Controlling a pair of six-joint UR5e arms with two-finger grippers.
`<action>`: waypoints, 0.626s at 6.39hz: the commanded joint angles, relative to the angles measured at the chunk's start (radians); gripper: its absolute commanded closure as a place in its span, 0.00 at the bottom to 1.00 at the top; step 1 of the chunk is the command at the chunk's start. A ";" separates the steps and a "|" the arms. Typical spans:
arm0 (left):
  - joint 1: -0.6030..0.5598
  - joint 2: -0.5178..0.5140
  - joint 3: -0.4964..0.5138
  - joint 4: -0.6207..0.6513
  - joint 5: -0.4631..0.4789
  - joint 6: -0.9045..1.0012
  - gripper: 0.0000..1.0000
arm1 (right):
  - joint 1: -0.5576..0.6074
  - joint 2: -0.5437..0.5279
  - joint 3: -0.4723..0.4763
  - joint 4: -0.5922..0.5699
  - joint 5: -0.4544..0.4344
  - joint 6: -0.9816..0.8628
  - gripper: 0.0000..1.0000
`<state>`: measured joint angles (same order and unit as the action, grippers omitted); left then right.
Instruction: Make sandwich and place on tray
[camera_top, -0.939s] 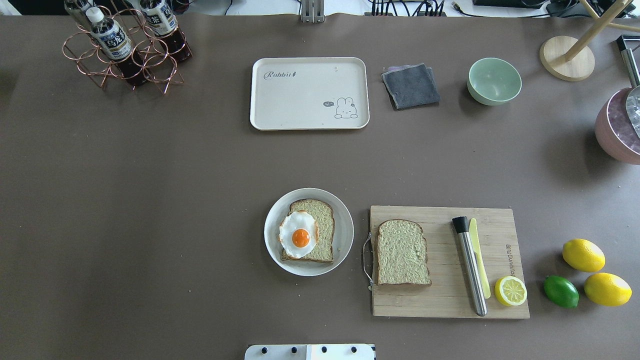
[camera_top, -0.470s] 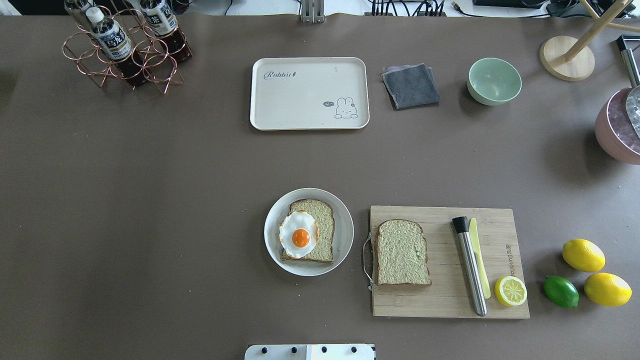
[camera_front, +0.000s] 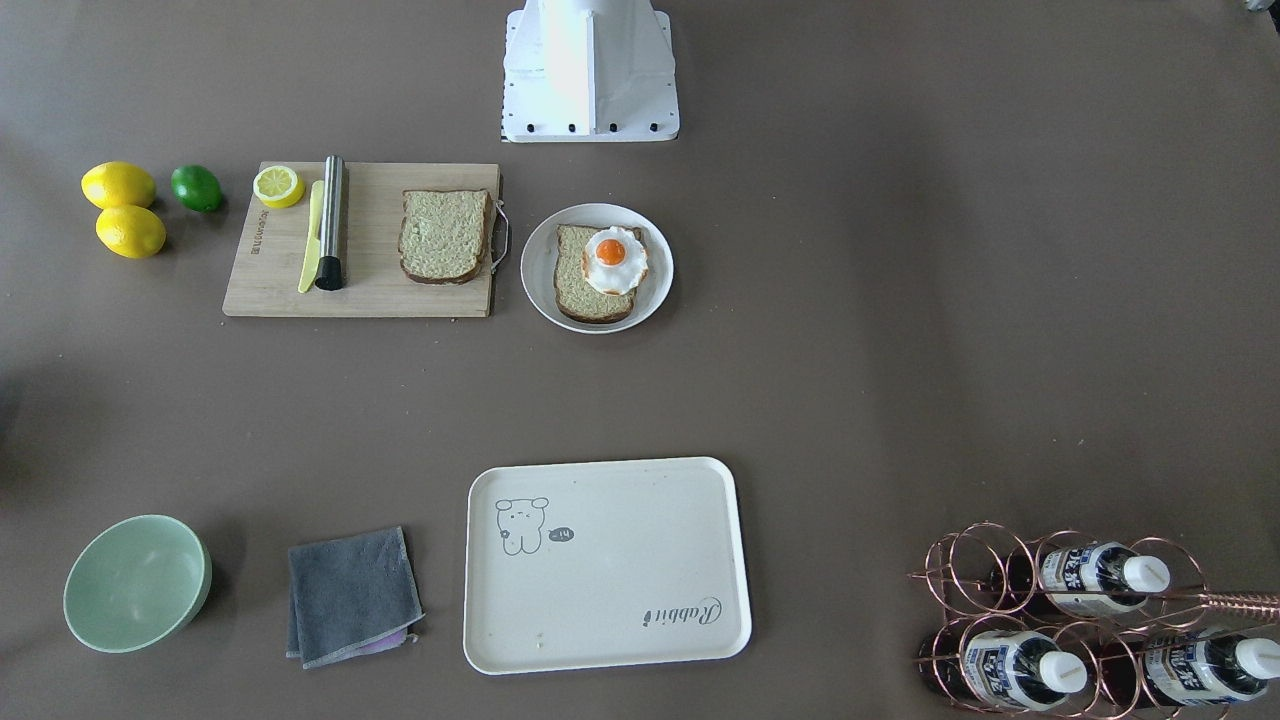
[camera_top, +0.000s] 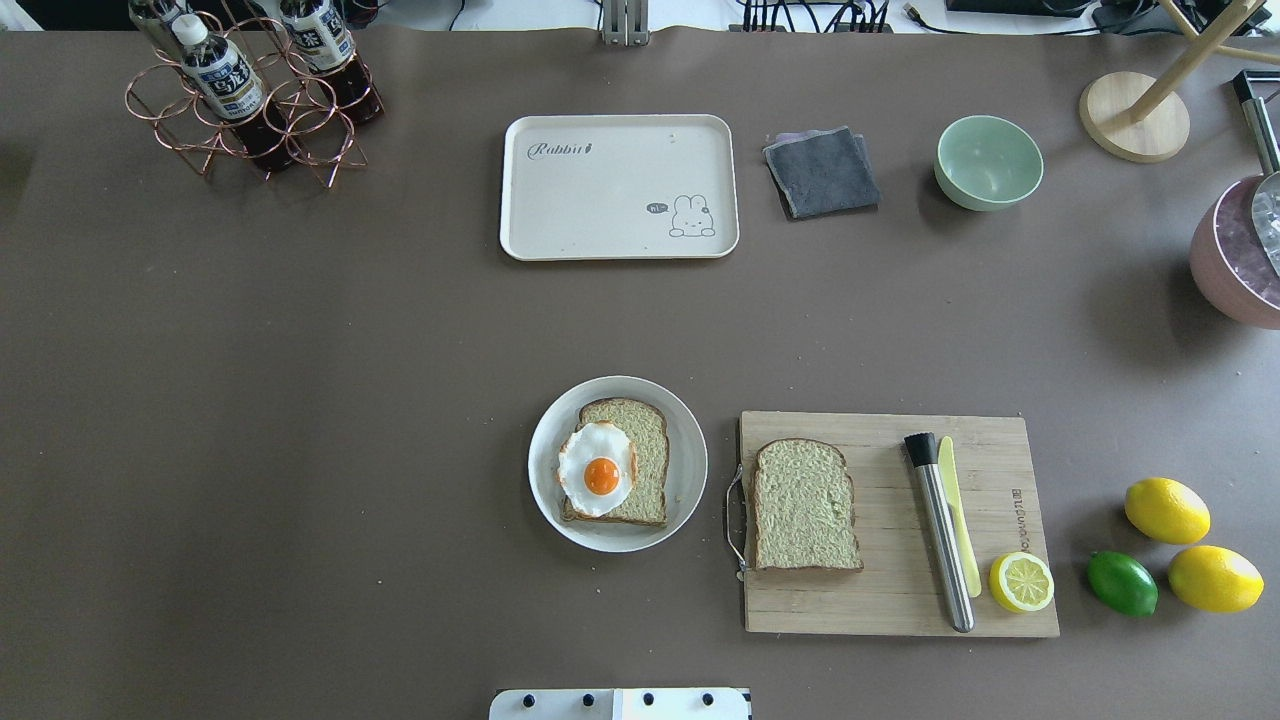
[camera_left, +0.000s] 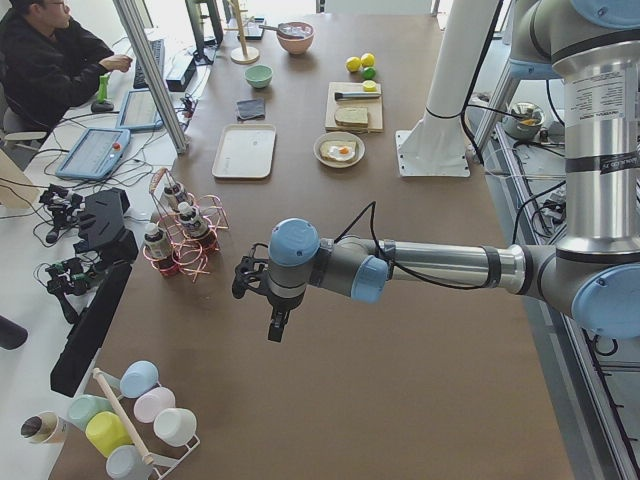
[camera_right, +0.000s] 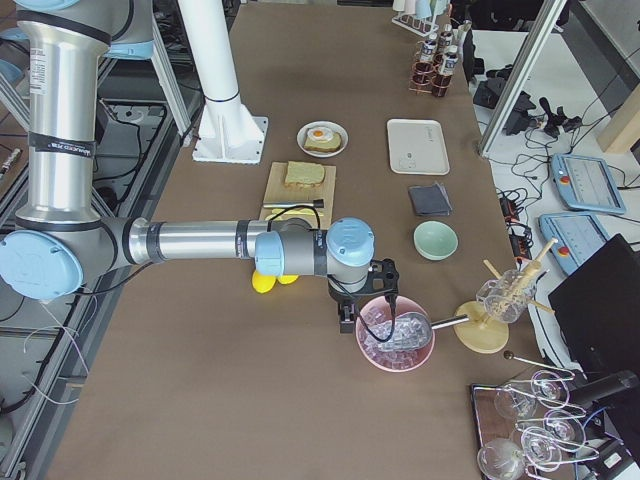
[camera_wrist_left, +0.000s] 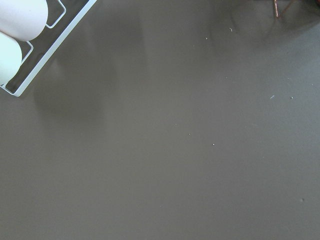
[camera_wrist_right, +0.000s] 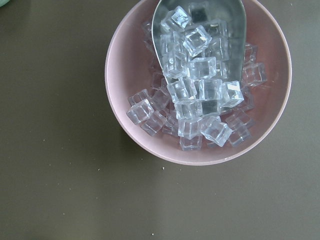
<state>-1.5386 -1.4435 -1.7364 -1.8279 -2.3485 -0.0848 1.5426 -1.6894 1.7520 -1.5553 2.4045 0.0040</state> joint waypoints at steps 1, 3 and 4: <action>0.012 -0.003 -0.003 -0.016 0.000 -0.003 0.02 | -0.001 0.002 -0.005 0.050 0.007 0.005 0.00; 0.104 -0.005 -0.014 -0.094 -0.009 -0.016 0.02 | -0.012 0.004 -0.005 0.125 0.083 0.014 0.00; 0.129 -0.043 -0.017 -0.125 -0.012 -0.133 0.02 | -0.037 0.017 0.001 0.130 0.143 0.013 0.00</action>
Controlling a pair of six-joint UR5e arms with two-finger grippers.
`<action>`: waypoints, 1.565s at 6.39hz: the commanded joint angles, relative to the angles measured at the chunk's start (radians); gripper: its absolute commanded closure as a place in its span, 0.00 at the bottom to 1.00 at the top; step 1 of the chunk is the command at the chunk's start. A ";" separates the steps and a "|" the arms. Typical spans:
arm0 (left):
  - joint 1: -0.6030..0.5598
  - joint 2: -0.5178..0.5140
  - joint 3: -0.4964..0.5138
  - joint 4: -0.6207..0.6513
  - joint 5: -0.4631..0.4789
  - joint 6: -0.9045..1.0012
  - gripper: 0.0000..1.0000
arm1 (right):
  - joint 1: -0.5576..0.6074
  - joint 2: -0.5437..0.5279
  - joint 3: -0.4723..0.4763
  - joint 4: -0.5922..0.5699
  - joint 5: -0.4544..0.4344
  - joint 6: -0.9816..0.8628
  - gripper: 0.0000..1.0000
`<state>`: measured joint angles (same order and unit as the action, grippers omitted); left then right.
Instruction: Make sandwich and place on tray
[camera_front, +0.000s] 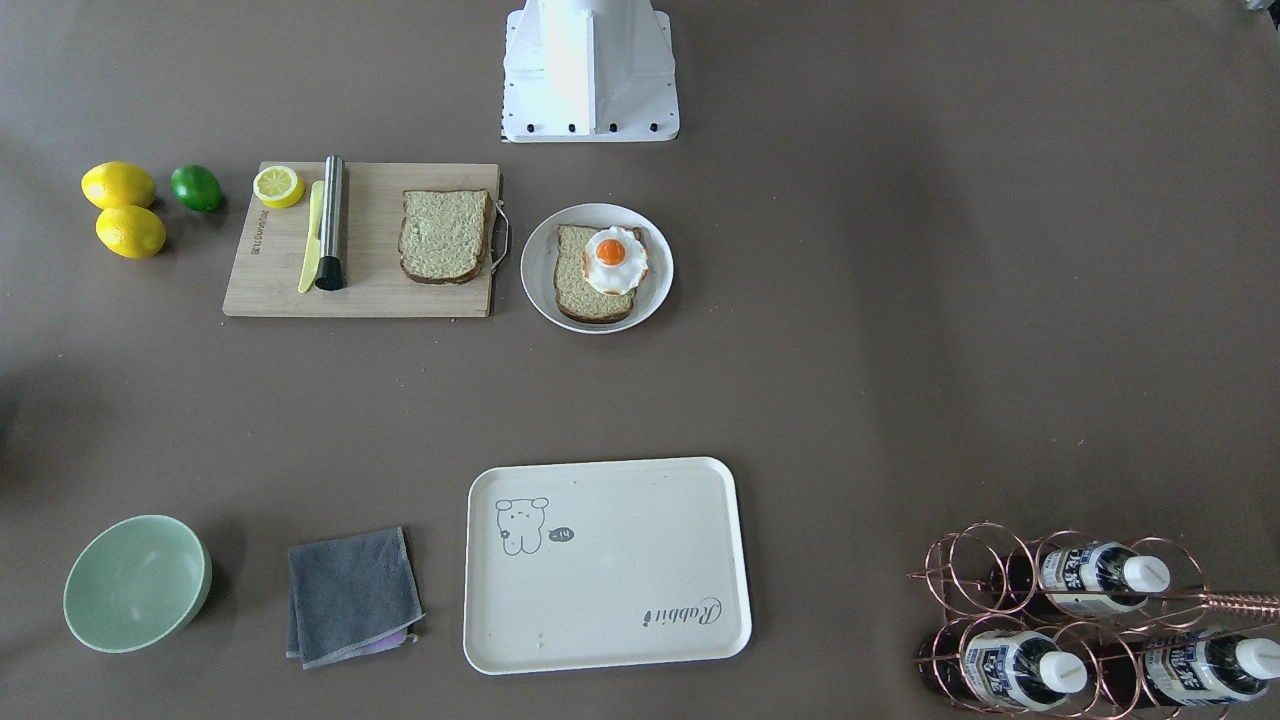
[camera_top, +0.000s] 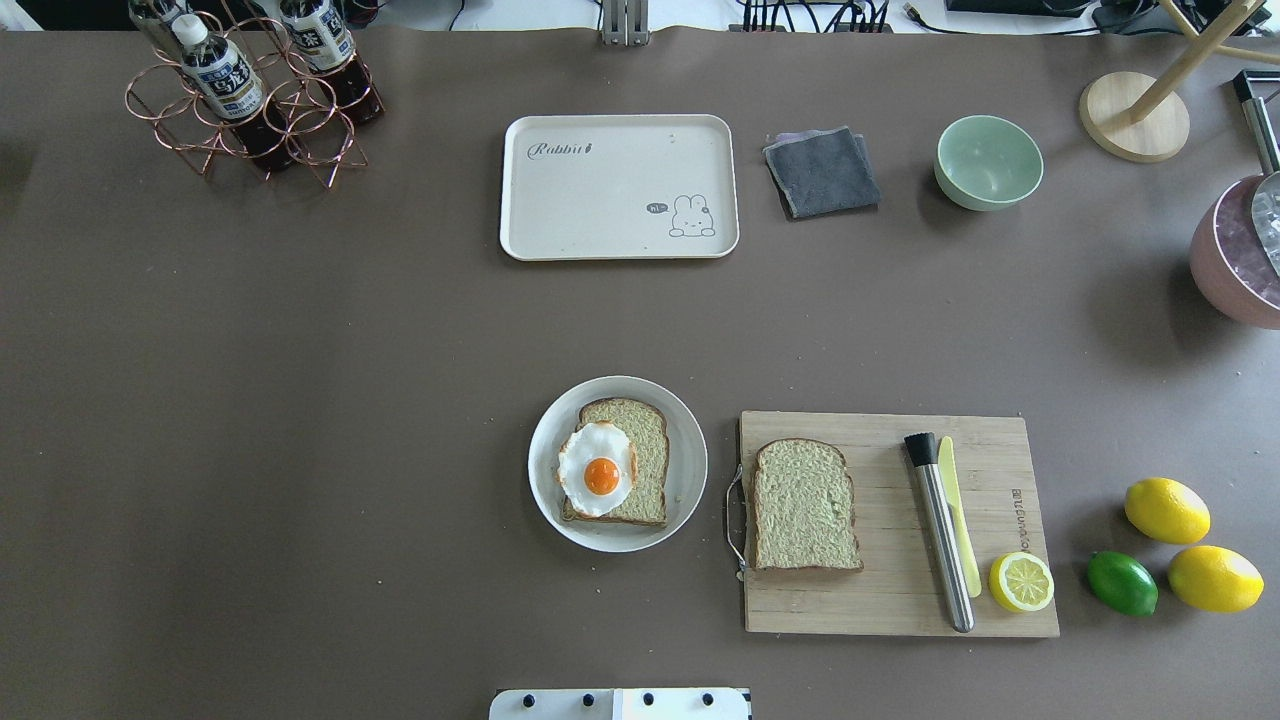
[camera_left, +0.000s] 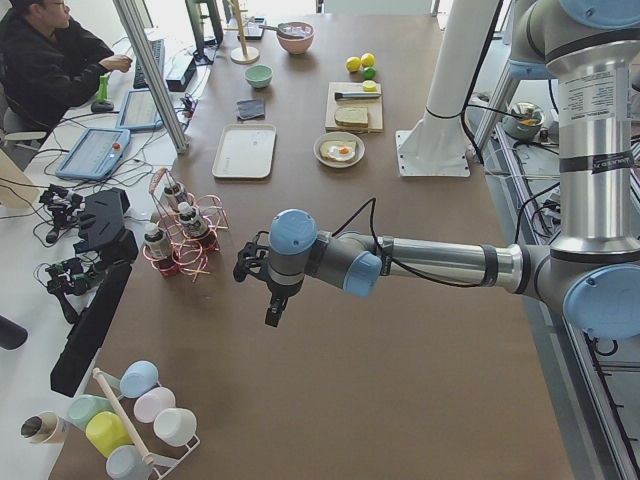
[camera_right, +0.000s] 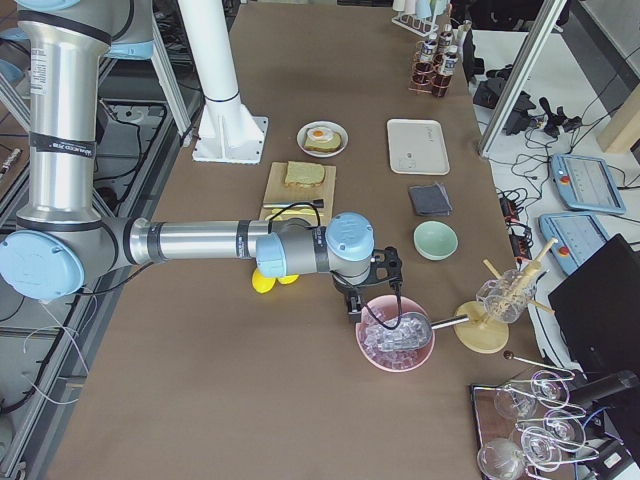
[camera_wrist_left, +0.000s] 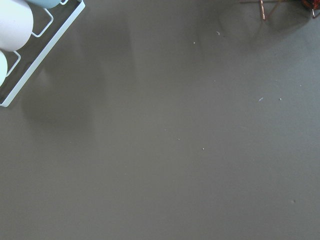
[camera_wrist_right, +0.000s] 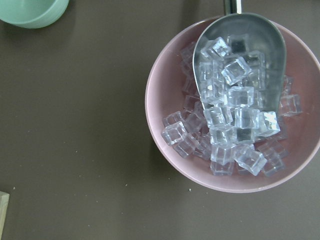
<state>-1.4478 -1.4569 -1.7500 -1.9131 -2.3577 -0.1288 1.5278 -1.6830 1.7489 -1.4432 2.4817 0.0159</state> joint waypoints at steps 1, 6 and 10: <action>0.088 -0.043 -0.012 -0.123 -0.071 -0.233 0.02 | -0.049 0.025 0.000 0.050 0.097 0.013 0.00; 0.190 -0.120 -0.057 -0.509 -0.385 -0.811 0.02 | -0.097 0.066 0.003 0.087 0.243 0.141 0.00; 0.268 -0.212 -0.062 -0.749 -0.408 -1.416 0.02 | -0.144 0.127 0.008 0.098 0.313 0.139 0.00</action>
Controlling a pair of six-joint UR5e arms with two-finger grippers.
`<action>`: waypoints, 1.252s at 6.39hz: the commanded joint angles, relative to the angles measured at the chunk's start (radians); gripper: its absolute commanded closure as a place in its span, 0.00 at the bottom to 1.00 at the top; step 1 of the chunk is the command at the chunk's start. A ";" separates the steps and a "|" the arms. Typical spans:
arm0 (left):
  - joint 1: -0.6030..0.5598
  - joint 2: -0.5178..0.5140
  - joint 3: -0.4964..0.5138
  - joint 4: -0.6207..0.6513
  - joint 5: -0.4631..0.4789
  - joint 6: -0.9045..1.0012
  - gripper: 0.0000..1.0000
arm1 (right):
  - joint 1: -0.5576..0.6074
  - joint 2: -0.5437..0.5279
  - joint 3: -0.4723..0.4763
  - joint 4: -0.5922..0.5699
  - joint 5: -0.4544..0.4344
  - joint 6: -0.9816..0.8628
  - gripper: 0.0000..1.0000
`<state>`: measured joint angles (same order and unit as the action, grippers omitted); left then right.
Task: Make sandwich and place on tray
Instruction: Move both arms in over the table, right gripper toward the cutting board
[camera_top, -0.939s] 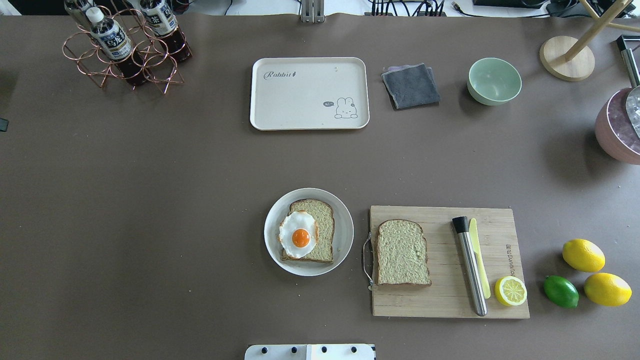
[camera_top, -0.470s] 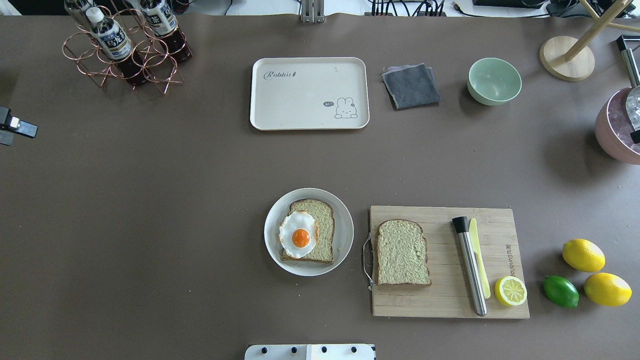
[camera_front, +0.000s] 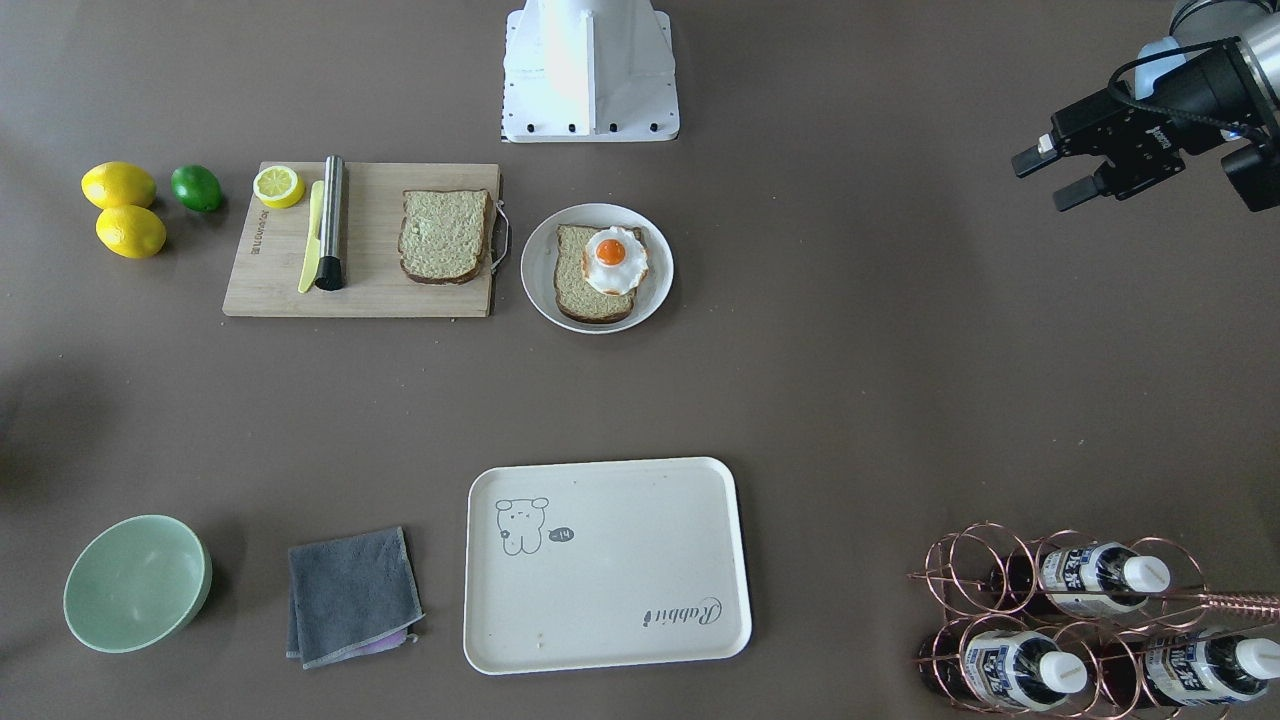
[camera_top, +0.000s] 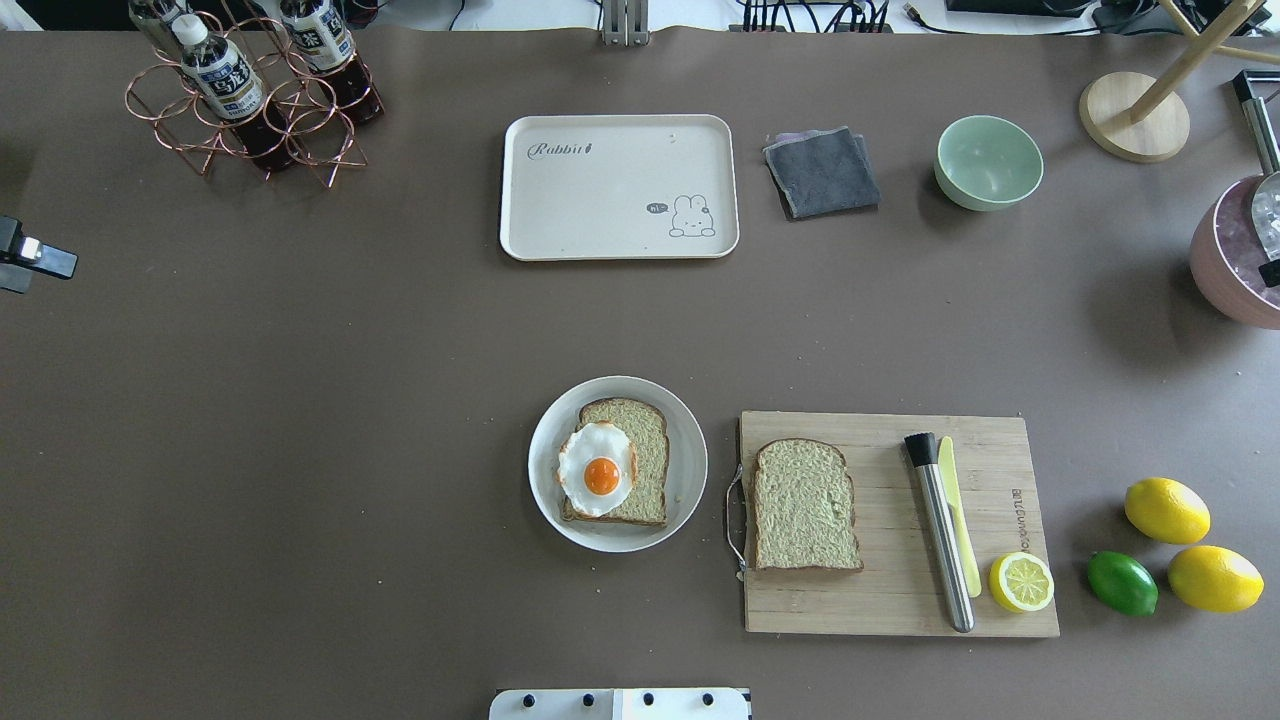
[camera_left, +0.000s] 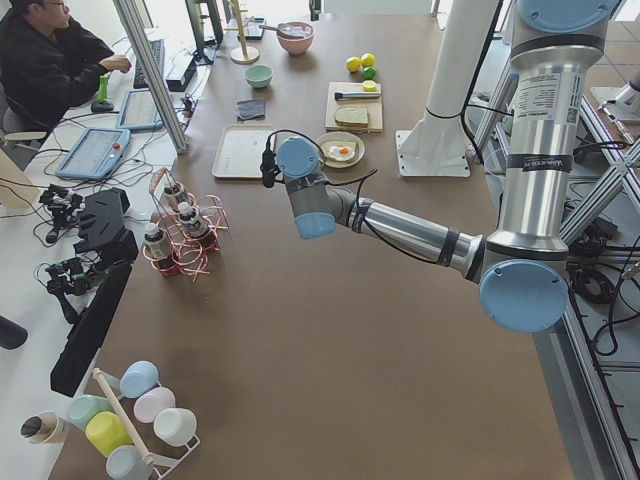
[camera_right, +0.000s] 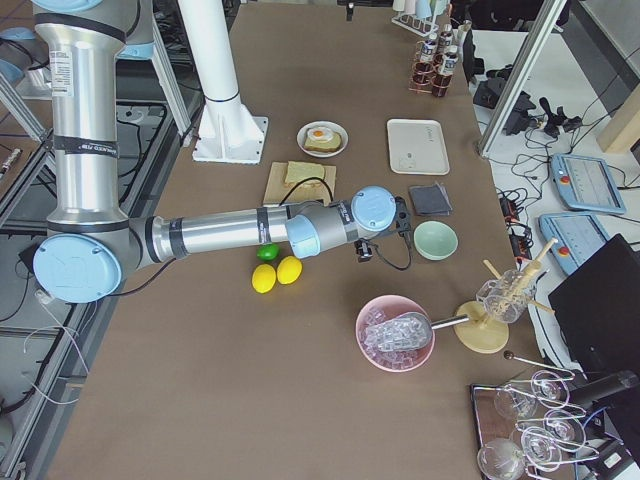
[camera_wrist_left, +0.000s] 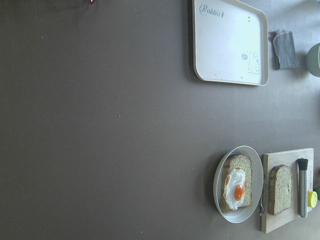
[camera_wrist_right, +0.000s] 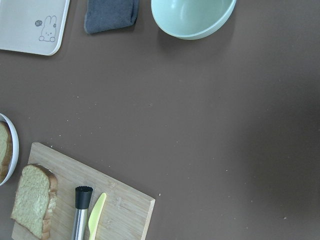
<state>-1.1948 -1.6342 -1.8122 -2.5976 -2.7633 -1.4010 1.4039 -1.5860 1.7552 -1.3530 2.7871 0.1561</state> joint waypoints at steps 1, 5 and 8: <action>0.046 -0.050 -0.002 -0.082 -0.001 -0.195 0.02 | -0.028 0.055 -0.011 0.026 0.006 -0.001 0.01; 0.052 -0.087 0.005 -0.081 0.001 -0.208 0.02 | -0.085 0.196 -0.096 0.041 0.005 0.043 0.01; 0.058 -0.061 0.051 -0.091 0.141 -0.031 0.02 | -0.115 0.205 -0.080 0.106 0.000 0.098 0.01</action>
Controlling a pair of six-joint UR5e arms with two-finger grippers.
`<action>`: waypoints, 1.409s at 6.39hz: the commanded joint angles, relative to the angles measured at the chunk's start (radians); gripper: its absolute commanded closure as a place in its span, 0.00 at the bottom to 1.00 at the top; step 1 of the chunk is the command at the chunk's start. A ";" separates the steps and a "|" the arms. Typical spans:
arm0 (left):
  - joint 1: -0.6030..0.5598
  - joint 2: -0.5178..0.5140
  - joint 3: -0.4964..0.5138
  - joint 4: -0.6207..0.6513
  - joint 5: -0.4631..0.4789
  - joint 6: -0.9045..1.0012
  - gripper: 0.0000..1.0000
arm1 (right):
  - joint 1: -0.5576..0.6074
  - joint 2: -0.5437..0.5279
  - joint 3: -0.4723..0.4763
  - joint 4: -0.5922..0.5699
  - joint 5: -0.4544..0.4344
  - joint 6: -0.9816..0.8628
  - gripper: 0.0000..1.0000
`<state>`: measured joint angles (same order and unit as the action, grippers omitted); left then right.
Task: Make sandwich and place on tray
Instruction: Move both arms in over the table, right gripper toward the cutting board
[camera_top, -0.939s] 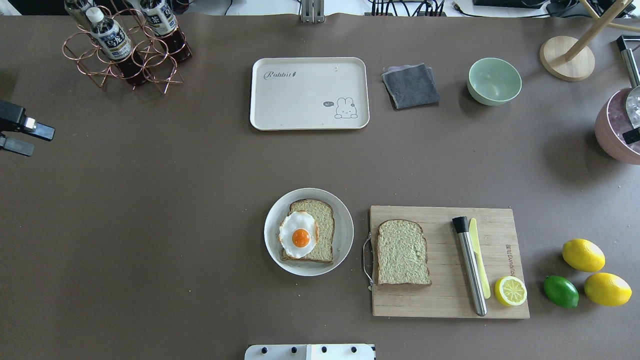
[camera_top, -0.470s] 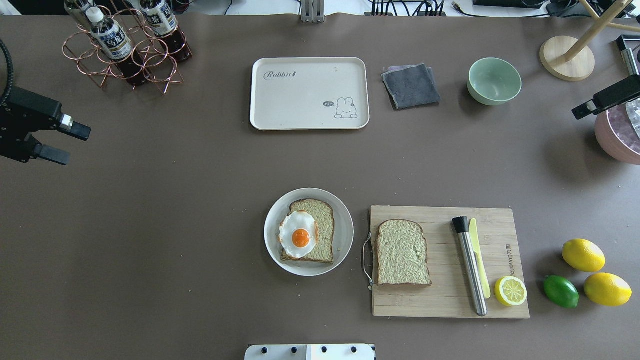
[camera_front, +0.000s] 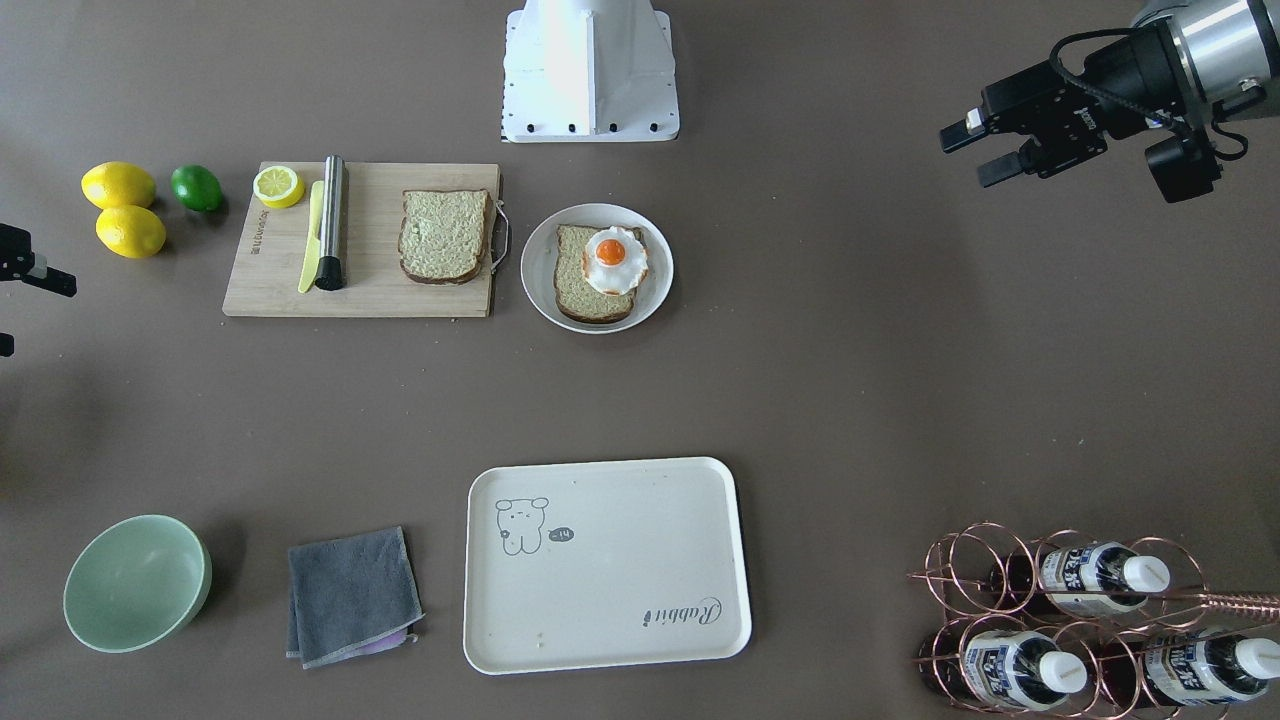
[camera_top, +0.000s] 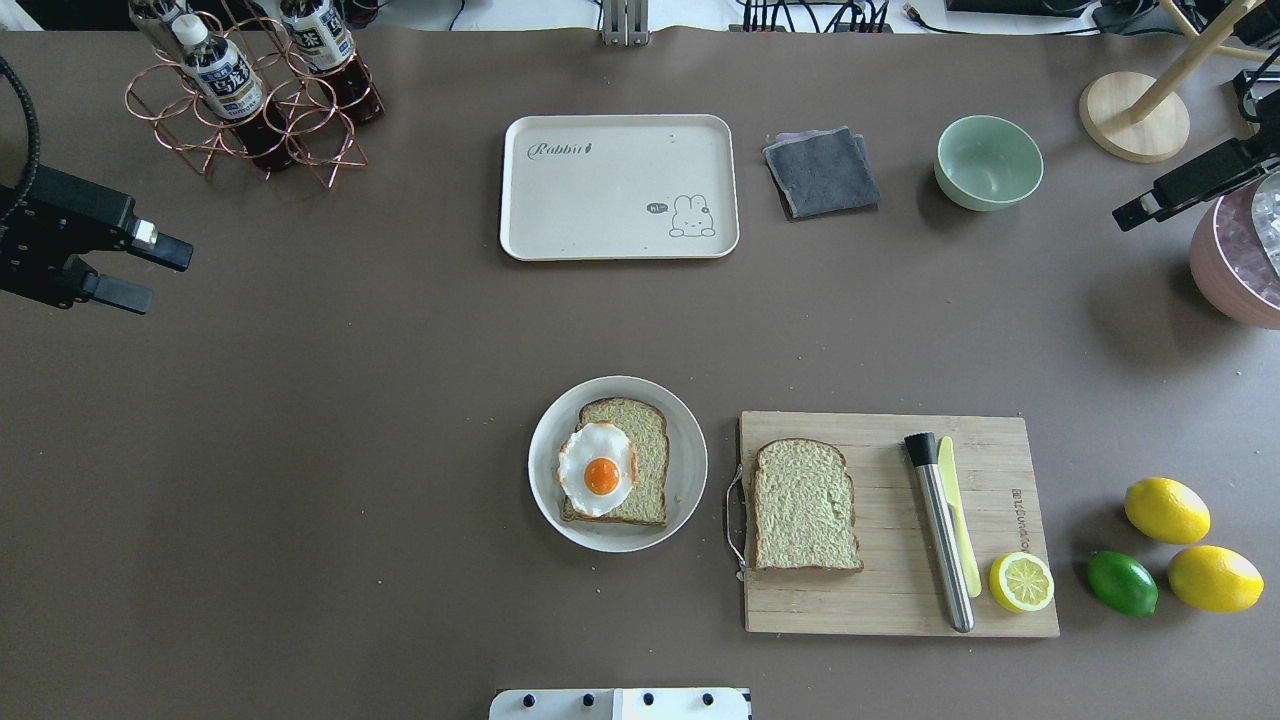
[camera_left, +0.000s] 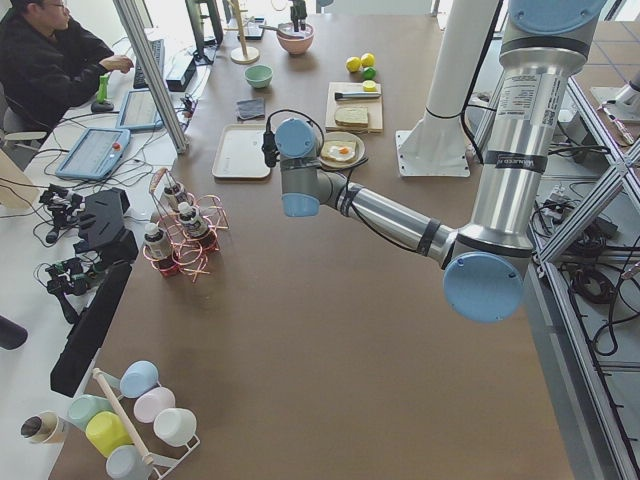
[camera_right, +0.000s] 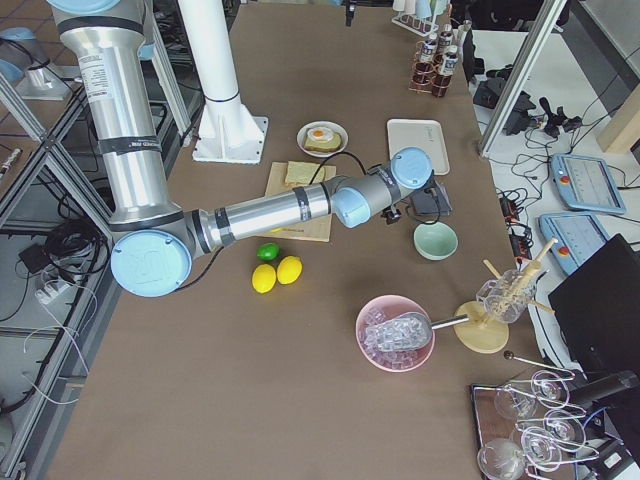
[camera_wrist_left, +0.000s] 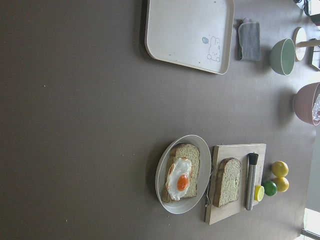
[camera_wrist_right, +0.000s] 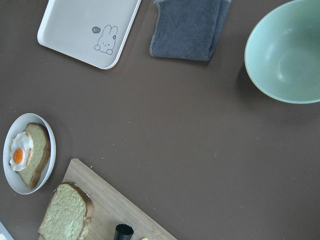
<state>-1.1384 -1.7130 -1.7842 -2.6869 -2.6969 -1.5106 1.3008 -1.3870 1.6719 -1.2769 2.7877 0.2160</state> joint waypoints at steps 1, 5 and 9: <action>0.003 0.015 0.058 -0.002 0.101 0.152 0.02 | -0.038 0.026 0.008 0.112 -0.070 0.093 0.01; 0.040 0.016 0.084 0.005 0.325 0.289 0.02 | -0.193 0.082 -0.011 0.519 -0.295 0.616 0.01; 0.100 0.036 0.039 0.112 0.528 0.298 0.02 | -0.337 0.082 0.002 0.702 -0.465 0.900 0.01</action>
<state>-1.0491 -1.6699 -1.7115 -2.6261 -2.1871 -1.1296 0.9875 -1.3055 1.6657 -0.5996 2.3472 1.0643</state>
